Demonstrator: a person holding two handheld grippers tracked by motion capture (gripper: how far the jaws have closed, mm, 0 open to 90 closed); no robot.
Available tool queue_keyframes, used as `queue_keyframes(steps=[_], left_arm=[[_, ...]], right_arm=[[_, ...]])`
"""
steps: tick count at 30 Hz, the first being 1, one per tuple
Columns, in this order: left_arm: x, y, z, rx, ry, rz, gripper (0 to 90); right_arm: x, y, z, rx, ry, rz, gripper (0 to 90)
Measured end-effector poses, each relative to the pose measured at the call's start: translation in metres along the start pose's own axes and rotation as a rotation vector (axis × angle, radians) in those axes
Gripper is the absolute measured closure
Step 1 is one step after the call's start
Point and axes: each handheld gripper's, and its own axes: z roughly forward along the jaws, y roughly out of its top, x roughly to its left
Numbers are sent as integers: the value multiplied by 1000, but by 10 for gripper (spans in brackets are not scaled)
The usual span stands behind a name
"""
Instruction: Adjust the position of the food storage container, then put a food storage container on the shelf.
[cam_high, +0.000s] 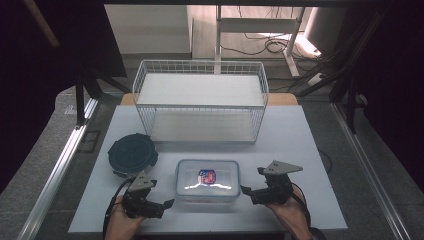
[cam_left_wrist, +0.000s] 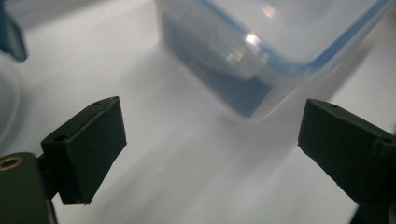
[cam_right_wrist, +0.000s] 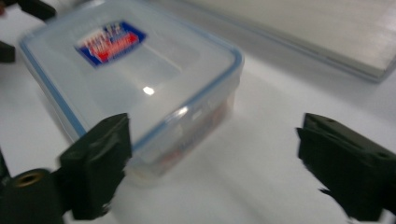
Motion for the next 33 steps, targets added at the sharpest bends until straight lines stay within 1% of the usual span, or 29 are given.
queue_keyframes(steps=[1,4,5,6,9,11,14,15,16,17,19,22,23,24,26,27,28,30,31,32,33], left_arm=[[1,-3,-1,-1,-4,-5,70],[3,-6,-4,-14,6,-6,56],[3,-6,-4,-14,6,-6,50],[6,-7,-5,-29,10,-12,43],[10,-8,-6,-52,-2,-33,36],[10,-7,-6,-58,-5,-37,26],[11,-6,-7,-88,-9,-47,16],[12,-5,-7,-92,-15,-56,11],[12,-5,-7,-92,-15,-56,11],[13,-3,-7,-98,-33,-68,11],[13,-1,-8,-103,-46,-67,15],[12,3,-10,-110,-50,-61,18],[12,6,-11,-116,-54,-62,20],[13,11,-12,-126,-71,-68,21],[13,17,-12,-131,-85,-69,25],[13,20,-11,-130,-95,-68,25],[13,20,-11,-130,-95,-68,25],[11,28,-8,-125,-109,-58,26],[9,33,-4,-115,-115,-48,25],[8,34,-2,-112,-120,-45,25],[7,37,1,-107,-137,-46,24]], right_arm=[[1,-5,1,25,-7,-12,43],[1,-10,2,37,-3,-18,21],[1,-10,2,36,-6,-18,17],[0,-10,2,34,-8,-21,14],[-1,-10,0,20,-12,-20,11],[-1,-9,-1,16,-10,-8,12],[-2,-9,-1,20,-8,1,13],[-2,-9,-1,21,-8,3,12],[-2,-9,-1,21,-8,3,12],[-1,-8,-1,14,-9,-1,11],[0,-7,-1,9,-10,-8,9],[1,-3,0,-7,-17,-20,10],[2,-2,1,-7,-20,-23,10],[3,0,1,-10,-20,-25,10],[4,3,3,-8,-21,-27,10],[5,5,4,-4,-22,-29,10],[5,5,4,-4,-22,-29,10],[7,8,6,8,-32,-36,8],[8,9,8,10,-27,-35,0],[9,11,10,16,-16,-34,0],[10,13,13,20,-8,-27,0]])
